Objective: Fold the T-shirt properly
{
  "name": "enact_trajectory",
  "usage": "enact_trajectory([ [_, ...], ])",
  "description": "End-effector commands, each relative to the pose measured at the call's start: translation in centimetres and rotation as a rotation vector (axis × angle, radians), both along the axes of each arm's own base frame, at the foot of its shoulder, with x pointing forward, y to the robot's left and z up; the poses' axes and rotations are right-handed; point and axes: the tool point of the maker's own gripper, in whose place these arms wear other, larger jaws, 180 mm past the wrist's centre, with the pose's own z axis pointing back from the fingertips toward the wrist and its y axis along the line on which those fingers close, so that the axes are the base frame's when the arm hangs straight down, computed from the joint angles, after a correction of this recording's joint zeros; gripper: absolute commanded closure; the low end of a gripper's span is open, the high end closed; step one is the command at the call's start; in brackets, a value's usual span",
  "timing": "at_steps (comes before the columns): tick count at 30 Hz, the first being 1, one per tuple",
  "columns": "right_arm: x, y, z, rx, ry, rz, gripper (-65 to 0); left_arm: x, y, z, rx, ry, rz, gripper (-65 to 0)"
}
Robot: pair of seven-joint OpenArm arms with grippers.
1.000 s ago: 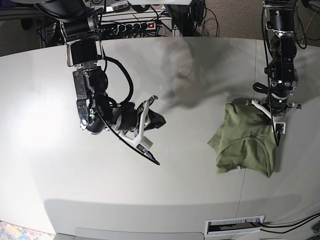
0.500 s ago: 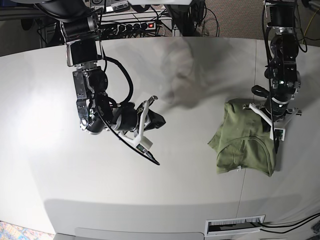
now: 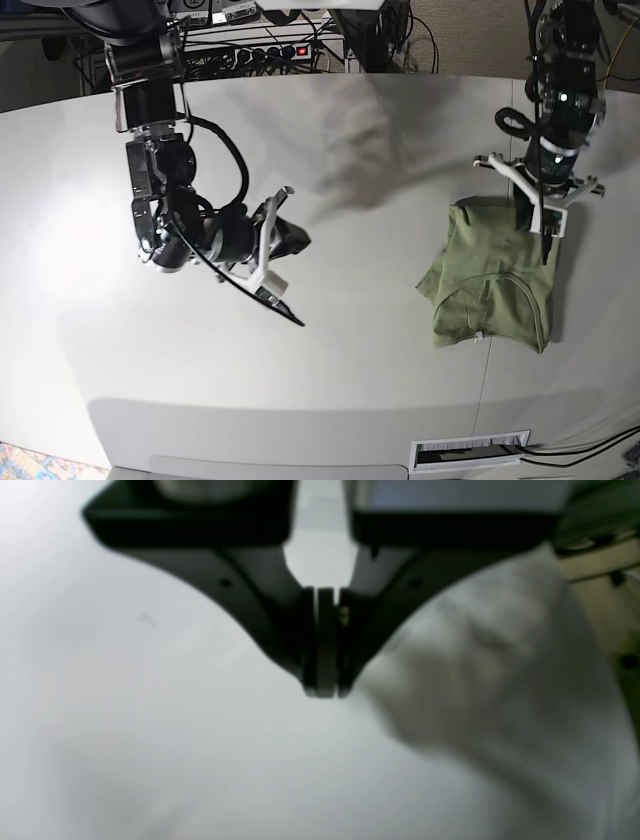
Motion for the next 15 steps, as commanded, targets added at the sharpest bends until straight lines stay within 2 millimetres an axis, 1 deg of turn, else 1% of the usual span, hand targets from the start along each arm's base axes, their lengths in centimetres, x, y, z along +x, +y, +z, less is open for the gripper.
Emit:
enact_trajectory([
  [1,0.2,-0.2,1.0,0.013,-0.030,0.004,0.0,-0.2,0.6,1.3,0.015,-0.041,0.007,0.0],
  [4,-1.6,-1.3,0.3,-0.016,-0.025,0.014,0.0,-2.2,1.3,1.5,-0.027,-0.020,0.032,0.0],
  [7,-3.2,-2.4,0.1,-0.053,-0.038,0.019,0.0,-4.1,1.8,1.2,-0.069,0.014,0.048,0.0],
  [11,-4.8,-4.3,-0.2,-0.062,-0.041,-0.024,0.0,-7.0,1.9,-0.1,-0.114,0.097,0.023,0.0],
  [15,-6.3,-6.3,-0.2,-0.056,-0.041,-0.101,0.0,-9.7,2.4,-1.2,-0.118,0.172,0.031,0.0],
])
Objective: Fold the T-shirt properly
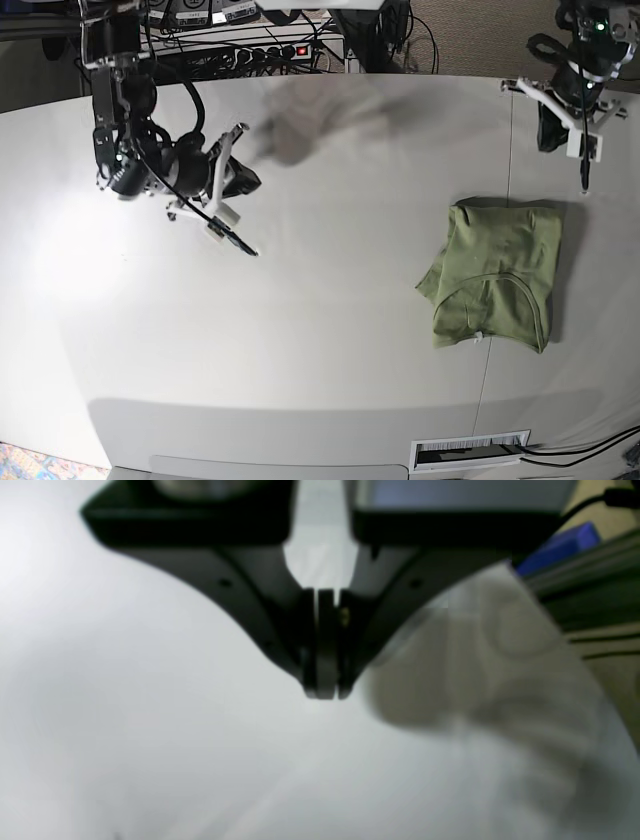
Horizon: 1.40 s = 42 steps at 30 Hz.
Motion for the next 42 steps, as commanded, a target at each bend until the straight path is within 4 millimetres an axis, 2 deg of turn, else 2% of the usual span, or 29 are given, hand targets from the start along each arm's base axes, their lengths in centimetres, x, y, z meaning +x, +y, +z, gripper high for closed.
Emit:
enact_trajectory([
  [1,0.6,-0.5,1.4,0.024,-0.050,-0.020,0.0,-0.1,0.1,0.8,-0.003,-0.020,-0.003,0.0],
  [5,-1.0,-2.8,1.4,0.008,-0.045,-0.096,0.0,-2.2,0.3,0.1,-0.038,0.038,0.015,0.0],
  [9,-3.2,-4.7,1.1,-0.016,-0.025,-0.153,0.0,-4.8,-1.3,-0.9,-0.103,0.124,-0.045,0.0],
  [13,-6.0,-6.2,0.9,-0.048,0.005,-0.191,0.0,-7.4,-2.0,-1.7,-0.143,0.210,-0.052,0.0],
  [22,-12.4,-8.2,1.7,-0.137,0.067,-0.222,0.0,-13.3,-3.6,-2.5,-0.237,0.390,-0.070,0.0],
  [27,-17.0,-9.1,0.4,-0.190,0.183,-0.231,0.0,-15.9,-4.2,-2.6,-0.253,0.461,-0.111,0.0],
  [31,-20.1,-9.8,-0.3,-0.238,0.220,-0.229,0.0,-17.7,-3.7,-3.3,-0.260,0.514,-0.086,0.0],
  [36,-23.3,-10.2,-0.7,-0.268,0.268,-0.215,0.0,-19.8,-2.2,-5.7,-0.291,0.551,-0.010,0.0],
  [39,-25.3,-10.4,-1.7,-0.274,0.333,-0.217,0.0,-21.6,-2.8,-7.8,-0.346,0.604,-0.022,0.0],
  [42,-27.4,-10.9,-3.9,-0.263,0.398,-0.239,0.0,-22.6,-3.6,-10.1,-0.403,0.632,-0.009,0.0],
])
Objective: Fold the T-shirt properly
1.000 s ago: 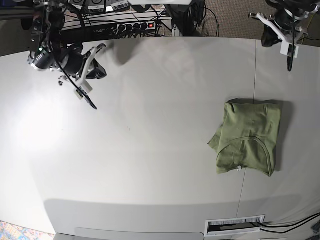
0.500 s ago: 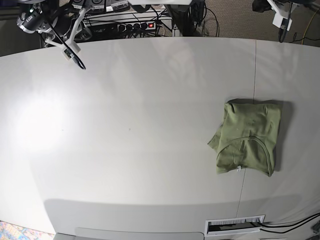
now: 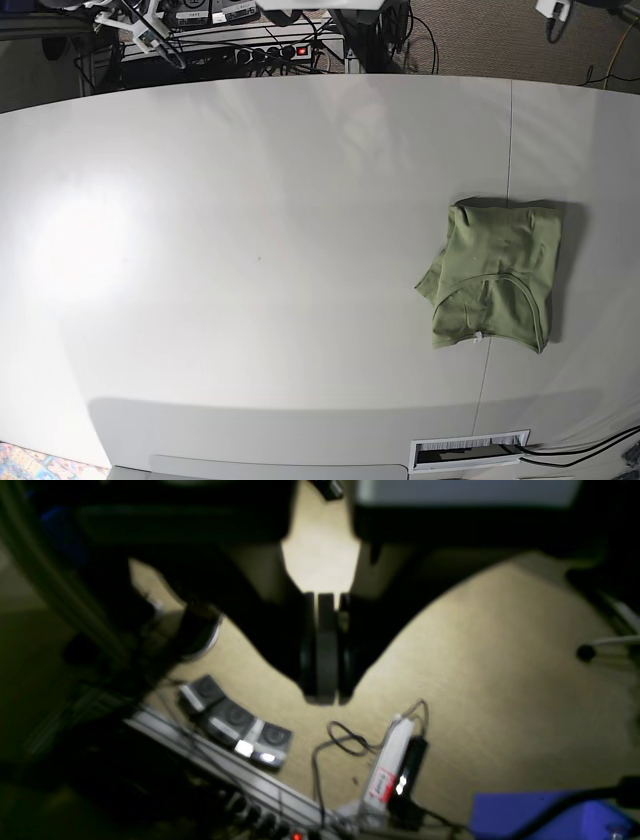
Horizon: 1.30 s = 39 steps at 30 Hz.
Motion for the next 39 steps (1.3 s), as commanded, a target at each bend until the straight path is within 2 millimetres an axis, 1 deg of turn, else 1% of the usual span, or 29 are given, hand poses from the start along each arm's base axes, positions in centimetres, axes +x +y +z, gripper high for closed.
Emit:
enact_trajectory([
  [1,-1.0,-0.2,-0.5,0.006,0.019,-0.004,0.0,-0.6,-0.1,-0.4,-0.011,0.011,0.004,0.0],
  [6,-3.8,-0.1,-5.2,0.027,0.090,-0.017,0.0,-1.1,-1.2,-4.7,-0.012,0.027,-0.017,0.0],
  [9,-4.7,0.1,-8.3,0.028,0.151,-0.002,0.0,-1.3,-2.1,-7.1,-0.024,0.042,-0.036,0.0],
  [12,-4.4,0.6,-11.3,0.060,0.171,-0.029,0.0,-1.1,-3.0,-9.2,-0.038,0.058,-0.037,0.0],
  [16,-3.5,0.8,-14.8,0.084,0.198,-0.071,0.0,-0.5,-2.9,-12.0,-0.001,0.080,0.018,0.0],
  [19,-3.1,0.2,-17.7,0.012,0.214,-0.145,0.0,0.1,-3.1,-13.8,0.040,0.076,0.037,0.0],
  [21,-3.1,0.7,-19.4,-0.013,0.224,-0.188,0.0,0.4,-3.6,-14.9,0.049,0.076,0.039,0.0],
  [23,-3.1,1.7,-20.7,-0.020,0.234,-0.208,0.0,0.5,-4.5,-15.8,0.048,0.088,0.036,0.0],
  [25,-3.0,2.8,-21.8,-0.024,0.228,-0.216,0.0,0.5,-5.2,-16.6,0.051,0.095,0.030,0.0],
  [27,-2.4,3.5,-22.6,-0.043,0.193,-0.225,0.0,0.8,-5.7,-17.3,0.055,0.080,0.038,0.0],
  [30,-1.5,3.5,-23.7,-0.111,0.135,-0.259,0.0,0.9,-6.0,-18.2,0.070,0.071,0.038,0.0],
  [32,-1.4,3.4,-24.1,-0.152,0.128,-0.275,0.0,0.3,-5.6,-18.8,0.106,0.094,0.041,0.0],
  [34,-1.2,3.4,-24.2,-0.166,0.117,-0.288,0.0,0.2,-5.1,-19.3,0.140,0.086,0.054,0.0],
  [37,-0.4,2.1,-24.3,-0.229,0.085,-0.308,0.0,0.3,-4.6,-19.7,0.195,0.035,0.064,0.0],
  [39,-0.3,0.9,-24.3,-0.294,0.066,-0.334,0.0,-0.2,-4.7,-20.0,0.210,0.041,0.056,0.0],
])
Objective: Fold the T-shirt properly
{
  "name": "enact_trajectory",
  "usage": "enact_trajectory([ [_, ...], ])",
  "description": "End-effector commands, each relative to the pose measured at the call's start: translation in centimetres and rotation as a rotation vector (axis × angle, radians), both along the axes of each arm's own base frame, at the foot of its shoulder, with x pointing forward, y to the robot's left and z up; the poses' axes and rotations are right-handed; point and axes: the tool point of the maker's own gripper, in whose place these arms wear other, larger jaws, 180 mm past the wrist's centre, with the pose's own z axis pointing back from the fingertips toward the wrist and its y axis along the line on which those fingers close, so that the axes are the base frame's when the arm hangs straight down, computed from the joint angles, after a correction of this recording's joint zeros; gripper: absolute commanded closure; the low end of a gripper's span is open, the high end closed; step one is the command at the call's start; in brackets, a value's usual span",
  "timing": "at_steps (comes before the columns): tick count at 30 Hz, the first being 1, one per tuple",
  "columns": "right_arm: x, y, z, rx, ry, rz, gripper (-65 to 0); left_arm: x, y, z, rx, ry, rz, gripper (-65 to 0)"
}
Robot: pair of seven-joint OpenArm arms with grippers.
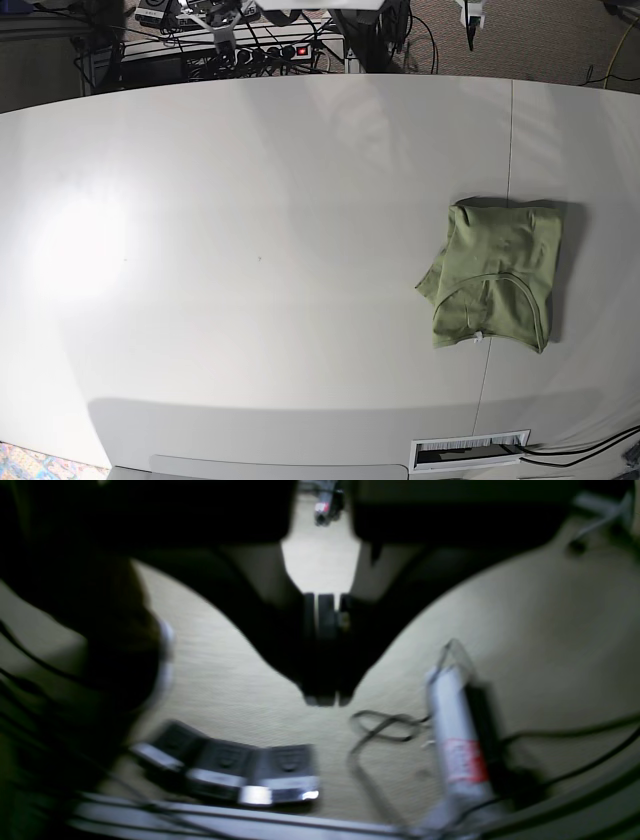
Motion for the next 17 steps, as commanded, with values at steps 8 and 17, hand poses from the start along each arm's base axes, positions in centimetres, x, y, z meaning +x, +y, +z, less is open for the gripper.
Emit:
enact_trajectory([
  [8,-0.6,-0.1,0.0,-0.068,0.023,-0.102,0.0,-0.6,-3.6,0.0,-0.054,0.004,0.006,0.0],
  [17,-0.1,1.9,-0.3,-0.041,0.008,-0.127,0.0,0.8,-5.0,-0.1,-0.072,-0.018,-0.015,0.0],
])
